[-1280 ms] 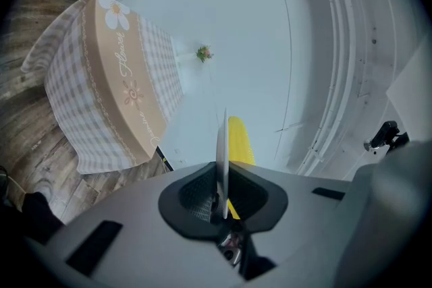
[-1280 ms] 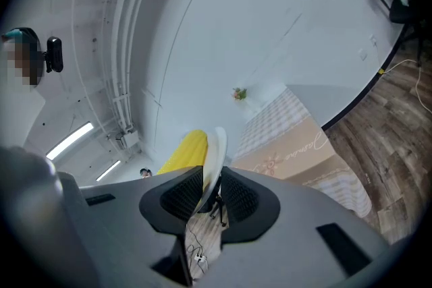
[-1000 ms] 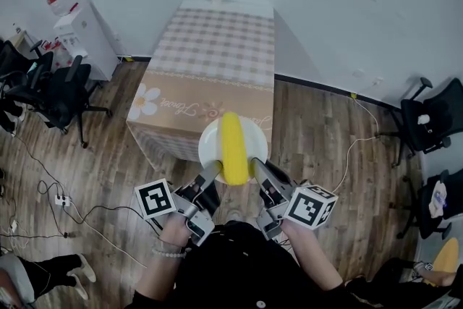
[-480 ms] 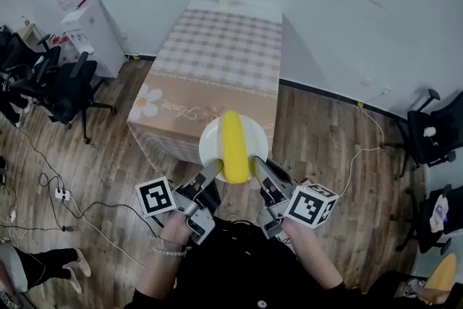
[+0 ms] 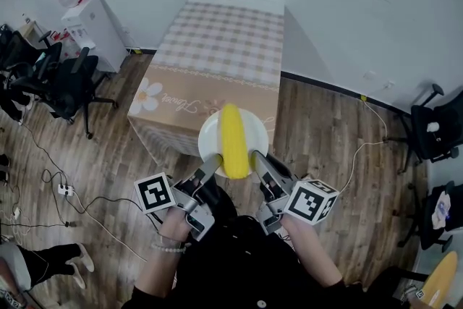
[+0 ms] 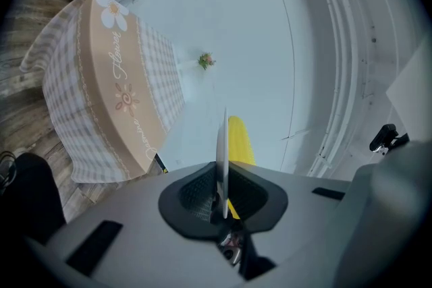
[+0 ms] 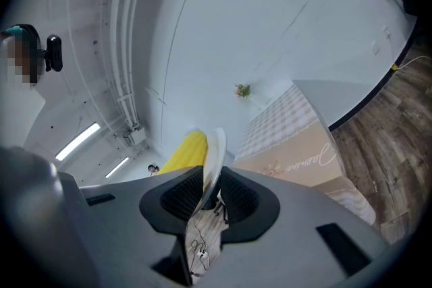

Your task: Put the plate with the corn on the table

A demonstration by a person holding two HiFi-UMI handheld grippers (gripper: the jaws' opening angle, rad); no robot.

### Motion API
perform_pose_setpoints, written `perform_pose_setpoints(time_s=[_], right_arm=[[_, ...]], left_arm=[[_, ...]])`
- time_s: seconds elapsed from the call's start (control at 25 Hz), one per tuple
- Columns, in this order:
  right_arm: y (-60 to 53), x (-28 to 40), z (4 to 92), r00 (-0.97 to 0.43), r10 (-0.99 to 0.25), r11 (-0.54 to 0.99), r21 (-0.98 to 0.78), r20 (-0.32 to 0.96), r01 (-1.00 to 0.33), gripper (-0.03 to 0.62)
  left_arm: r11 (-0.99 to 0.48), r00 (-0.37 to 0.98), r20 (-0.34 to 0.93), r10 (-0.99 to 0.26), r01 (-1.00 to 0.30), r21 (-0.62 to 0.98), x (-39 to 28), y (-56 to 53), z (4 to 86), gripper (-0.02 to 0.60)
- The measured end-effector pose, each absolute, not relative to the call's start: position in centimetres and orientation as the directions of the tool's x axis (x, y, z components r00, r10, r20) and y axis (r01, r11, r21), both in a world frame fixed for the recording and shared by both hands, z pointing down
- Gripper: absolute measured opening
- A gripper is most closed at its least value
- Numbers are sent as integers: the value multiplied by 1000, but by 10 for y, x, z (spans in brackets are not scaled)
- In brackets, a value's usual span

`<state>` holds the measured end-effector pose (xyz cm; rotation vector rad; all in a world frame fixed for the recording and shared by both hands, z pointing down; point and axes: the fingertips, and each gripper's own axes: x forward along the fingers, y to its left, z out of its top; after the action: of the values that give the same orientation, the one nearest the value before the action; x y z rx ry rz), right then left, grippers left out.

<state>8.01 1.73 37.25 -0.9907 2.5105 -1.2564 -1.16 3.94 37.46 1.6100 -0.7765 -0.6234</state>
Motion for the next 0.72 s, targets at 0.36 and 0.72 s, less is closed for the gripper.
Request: perform_pose_setpoints(time_s=[0.36,0.72], right_arm=[[19,81,378,-746,-649,411,-756,150,-509,109],[-7,84,382,-723,-671,392,-750,163,-533,109]], left_arm=[[-104,657,14,-754,-139,985,-11,38,381,35],[-108,679,16,-734,-140,984,-9,10,386,35]])
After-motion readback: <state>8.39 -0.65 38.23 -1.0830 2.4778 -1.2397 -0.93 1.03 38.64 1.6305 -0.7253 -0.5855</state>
